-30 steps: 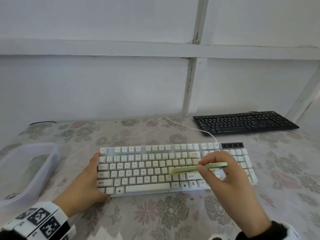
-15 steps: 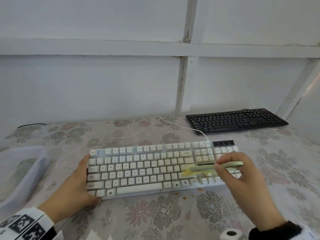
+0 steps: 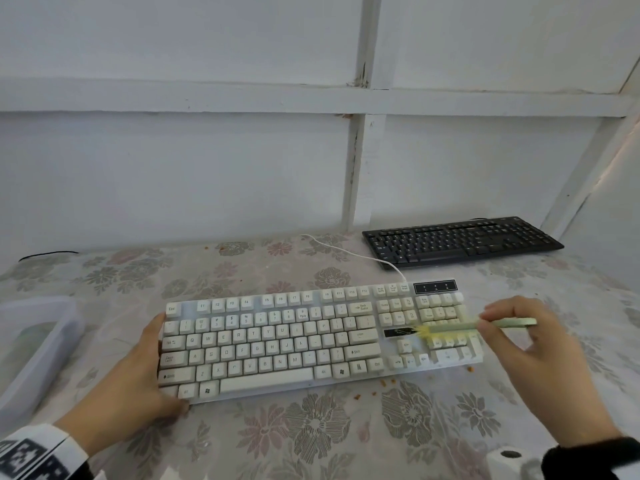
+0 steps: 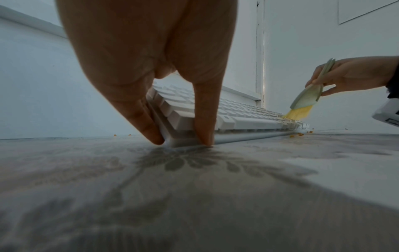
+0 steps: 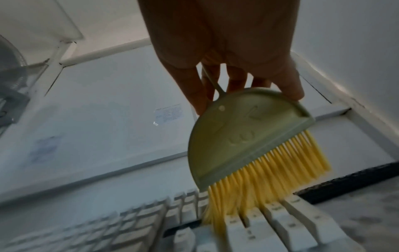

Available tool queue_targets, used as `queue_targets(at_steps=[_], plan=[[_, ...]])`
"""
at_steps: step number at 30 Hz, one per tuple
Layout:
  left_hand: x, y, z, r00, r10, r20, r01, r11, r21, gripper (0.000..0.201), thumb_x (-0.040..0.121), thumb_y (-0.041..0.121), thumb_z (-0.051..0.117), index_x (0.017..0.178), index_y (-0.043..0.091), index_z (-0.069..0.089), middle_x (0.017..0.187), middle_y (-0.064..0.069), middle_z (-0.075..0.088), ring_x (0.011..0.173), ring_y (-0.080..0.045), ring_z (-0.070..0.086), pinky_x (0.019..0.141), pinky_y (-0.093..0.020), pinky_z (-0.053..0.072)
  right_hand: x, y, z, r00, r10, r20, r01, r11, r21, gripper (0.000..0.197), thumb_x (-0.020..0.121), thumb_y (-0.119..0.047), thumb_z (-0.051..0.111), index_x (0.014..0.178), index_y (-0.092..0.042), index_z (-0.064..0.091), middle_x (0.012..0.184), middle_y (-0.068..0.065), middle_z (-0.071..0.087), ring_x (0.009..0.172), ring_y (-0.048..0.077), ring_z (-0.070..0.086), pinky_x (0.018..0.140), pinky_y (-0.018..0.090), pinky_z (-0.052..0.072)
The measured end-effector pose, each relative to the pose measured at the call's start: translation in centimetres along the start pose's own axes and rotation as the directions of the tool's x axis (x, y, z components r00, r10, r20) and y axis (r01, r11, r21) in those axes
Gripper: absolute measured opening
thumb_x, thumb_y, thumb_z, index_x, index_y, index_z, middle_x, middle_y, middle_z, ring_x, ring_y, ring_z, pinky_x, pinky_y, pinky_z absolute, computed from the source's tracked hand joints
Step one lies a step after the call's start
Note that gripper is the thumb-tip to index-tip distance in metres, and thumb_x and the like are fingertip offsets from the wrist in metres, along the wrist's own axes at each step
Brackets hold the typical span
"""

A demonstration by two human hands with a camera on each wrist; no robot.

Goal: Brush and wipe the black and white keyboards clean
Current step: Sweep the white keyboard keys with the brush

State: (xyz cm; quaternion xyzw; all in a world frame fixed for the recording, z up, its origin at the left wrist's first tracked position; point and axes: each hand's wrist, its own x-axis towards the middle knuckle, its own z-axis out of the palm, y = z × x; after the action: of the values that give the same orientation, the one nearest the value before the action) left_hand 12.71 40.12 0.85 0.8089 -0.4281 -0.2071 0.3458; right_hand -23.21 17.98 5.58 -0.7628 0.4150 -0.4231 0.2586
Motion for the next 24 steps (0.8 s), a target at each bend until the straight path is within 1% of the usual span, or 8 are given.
queue_targets(at_steps=[4,8,12,15,17,19,22,24], plan=[[0.2,-0.5,0.0,1.0,0.001,0.003,-0.001,1.0,-0.011,0.107,0.046,0.006,0.082,0.114,0.066,0.025,0.104,0.014,0.066,0.09,-0.006,0.068,0.068,-0.03,0.057,-0.2,-0.4,0.1,0.997,-0.026,0.073,0.015,0.989,0.147,0.029,0.082,-0.006,0.067,0.078,-0.034,0.061,0.095,-0.012,0.061,0.093,0.004,0.057,0.082,0.017,0.042],[0.1,-0.2,0.0,1.0,-0.024,0.006,0.024,1.0,0.008,0.106,0.051,0.001,0.083,0.108,0.066,0.023,0.101,0.01,0.065,0.083,-0.001,0.067,0.062,-0.023,0.053,0.0,0.3,-0.1,0.995,-0.065,0.079,0.065,0.998,0.007,0.035,0.081,-0.006,0.067,0.078,-0.039,0.057,0.097,-0.018,0.057,0.091,-0.004,0.053,0.072,0.001,0.035],[0.1,0.0,0.0,1.0,-0.031,0.003,0.031,1.0,0.003,0.105,0.051,0.0,0.083,0.108,0.064,0.023,0.102,0.011,0.065,0.082,-0.002,0.067,0.062,-0.022,0.052,0.8,1.1,-1.8,0.997,-0.071,-0.02,0.069,0.993,-0.098,0.041,0.08,-0.002,0.068,0.078,-0.041,0.055,0.1,-0.023,0.054,0.093,-0.005,0.05,0.072,0.0,0.034],[0.1,0.0,0.1,1.0,-0.03,0.003,0.03,1.0,0.007,0.105,0.051,-0.001,0.082,0.108,0.063,0.023,0.102,0.012,0.064,0.082,0.001,0.066,0.06,-0.019,0.052,1.2,1.1,-2.5,0.997,-0.055,-0.054,0.06,0.994,0.088,0.031,0.079,-0.003,0.069,0.078,-0.033,0.061,0.096,-0.014,0.06,0.093,0.0,0.056,0.08,0.002,0.039],[0.1,0.0,0.1,1.0,-0.031,-0.002,0.031,1.0,0.003,0.103,0.051,-0.003,0.082,0.107,0.062,0.024,0.101,0.012,0.063,0.081,0.001,0.066,0.059,-0.016,0.051,1.2,1.1,-2.1,1.0,-0.009,0.008,0.007,0.971,0.238,0.017,0.078,-0.009,0.07,0.08,-0.025,0.064,0.094,-0.009,0.063,0.096,0.008,0.059,0.083,0.009,0.043],[0.2,0.0,0.1,0.999,-0.031,-0.01,0.031,0.999,0.004,0.106,0.05,-0.003,0.081,0.106,0.065,0.024,0.1,0.011,0.063,0.079,-0.003,0.067,0.059,-0.017,0.051,0.9,1.4,-1.3,0.998,0.003,0.065,-0.018,0.972,0.235,0.017,0.079,-0.006,0.069,0.081,-0.022,0.063,0.093,-0.009,0.064,0.096,0.009,0.06,0.083,0.01,0.043],[0.4,-0.6,0.0,1.0,-0.023,-0.017,0.023,1.0,-0.01,0.113,0.043,0.003,0.081,0.1,0.079,0.019,0.1,0.009,0.065,0.08,-0.005,0.068,0.064,-0.024,0.055,0.8,2.0,-1.1,0.997,-0.006,0.079,-0.008,0.985,0.17,0.024,0.082,-0.001,0.066,0.08,-0.025,0.061,0.092,-0.01,0.063,0.093,0.002,0.058,0.08,0.005,0.041],[0.4,-0.7,-0.1,1.0,-0.019,-0.014,0.019,1.0,-0.01,0.112,0.043,0.007,0.081,0.102,0.079,0.018,0.102,0.009,0.066,0.081,-0.005,0.068,0.069,-0.028,0.056,1.1,2.5,-1.6,0.997,0.009,0.075,-0.018,0.992,0.123,0.028,0.081,0.0,0.066,0.079,-0.027,0.061,0.093,-0.012,0.063,0.092,0.001,0.058,0.078,0.003,0.039]])
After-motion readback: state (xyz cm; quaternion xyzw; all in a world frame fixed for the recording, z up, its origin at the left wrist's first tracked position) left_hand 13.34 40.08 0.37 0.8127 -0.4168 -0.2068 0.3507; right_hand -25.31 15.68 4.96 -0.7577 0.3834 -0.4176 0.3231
